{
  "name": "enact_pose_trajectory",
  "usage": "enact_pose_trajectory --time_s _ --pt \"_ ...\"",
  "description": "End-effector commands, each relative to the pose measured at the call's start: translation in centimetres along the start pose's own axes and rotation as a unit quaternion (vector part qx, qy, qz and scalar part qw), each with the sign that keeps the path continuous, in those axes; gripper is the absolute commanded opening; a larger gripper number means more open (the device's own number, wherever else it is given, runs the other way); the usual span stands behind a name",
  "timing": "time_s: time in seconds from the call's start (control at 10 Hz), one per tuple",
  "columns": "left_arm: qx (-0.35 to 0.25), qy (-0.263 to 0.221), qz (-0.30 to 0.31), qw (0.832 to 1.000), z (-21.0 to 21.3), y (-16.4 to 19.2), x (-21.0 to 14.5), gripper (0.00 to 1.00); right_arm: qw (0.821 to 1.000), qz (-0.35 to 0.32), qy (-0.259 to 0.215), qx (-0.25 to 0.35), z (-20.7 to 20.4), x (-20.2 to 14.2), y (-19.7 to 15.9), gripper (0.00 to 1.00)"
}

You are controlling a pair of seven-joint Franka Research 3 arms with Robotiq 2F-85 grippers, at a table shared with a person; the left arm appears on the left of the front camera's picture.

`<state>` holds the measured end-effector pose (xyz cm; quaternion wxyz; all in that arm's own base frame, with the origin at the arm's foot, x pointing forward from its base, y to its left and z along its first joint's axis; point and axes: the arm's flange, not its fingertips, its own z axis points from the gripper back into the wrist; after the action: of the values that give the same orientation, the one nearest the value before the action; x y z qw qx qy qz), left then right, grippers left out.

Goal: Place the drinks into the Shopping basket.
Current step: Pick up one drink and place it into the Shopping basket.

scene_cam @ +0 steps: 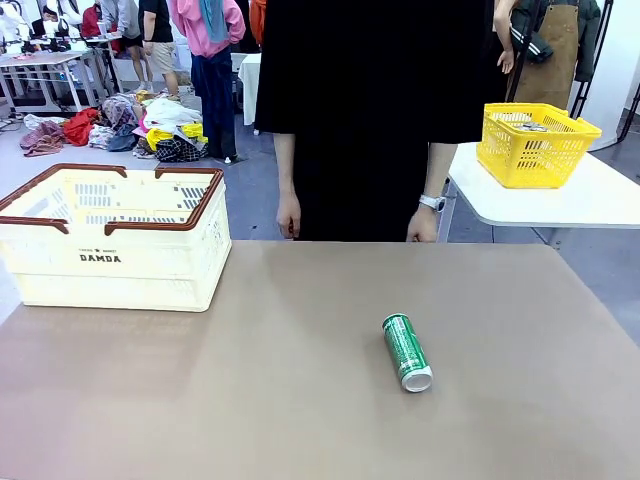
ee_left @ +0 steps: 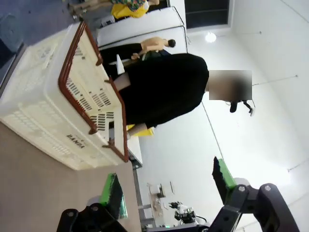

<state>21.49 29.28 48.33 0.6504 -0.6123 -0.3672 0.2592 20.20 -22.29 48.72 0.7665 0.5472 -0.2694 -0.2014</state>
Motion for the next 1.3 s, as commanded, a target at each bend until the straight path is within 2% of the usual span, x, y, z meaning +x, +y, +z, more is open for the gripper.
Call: enact_pose_trajectory --time_s 0.0,0.1,0.2,0.4,0.5,0.7,0.8,0.9,1.2 --pt "0.022 0.074 -0.075 0.994 -6.8 -9.1 -3.4 1.0 1.0 0.014 -0.005 0.012 0.1 0.4 0.2 1.0" --pt "0.077 0.154 -0.106 0.979 -12.0 -12.4 -5.9 1.0 1.0 0.014 -0.005 0.012 0.1 0.4 0.2 1.0" --pt "0.106 0.25 -0.129 0.954 -16.7 -13.9 -8.4 1.0 1.0 0.014 -0.005 0.012 0.1 0.4 0.2 1.0" --pt "0.13 0.372 -0.157 0.906 -24.5 -15.1 -13.4 1.0 1.0 0.014 -0.005 0.012 0.1 0.4 0.2 1.0" --pt "0.141 0.411 -0.168 0.885 -27.8 -15.1 -16.8 1.0 1.0 0.014 -0.005 0.012 0.1 0.4 0.2 1.0" --pt "0.163 0.463 -0.184 0.852 -31.3 -13.6 -22.0 1.0 1.0 0.014 -0.005 0.012 0.1 0.4 0.2 1.0" --pt "0.165 0.459 -0.172 0.856 -31.4 -12.9 -22.4 1.0 1.0 0.014 -0.005 0.012 0.1 0.4 0.2 1.0" --pt "0.154 0.453 -0.166 0.862 -31.5 -14.1 -23.0 1.0 1.0 0.014 -0.005 0.012 0.1 0.4 0.2 1.0" --pt "0.154 0.453 -0.166 0.862 -31.5 -14.1 -23.0 1.0 1.0 0.014 -0.005 0.012 0.1 0.4 0.2 1.0"
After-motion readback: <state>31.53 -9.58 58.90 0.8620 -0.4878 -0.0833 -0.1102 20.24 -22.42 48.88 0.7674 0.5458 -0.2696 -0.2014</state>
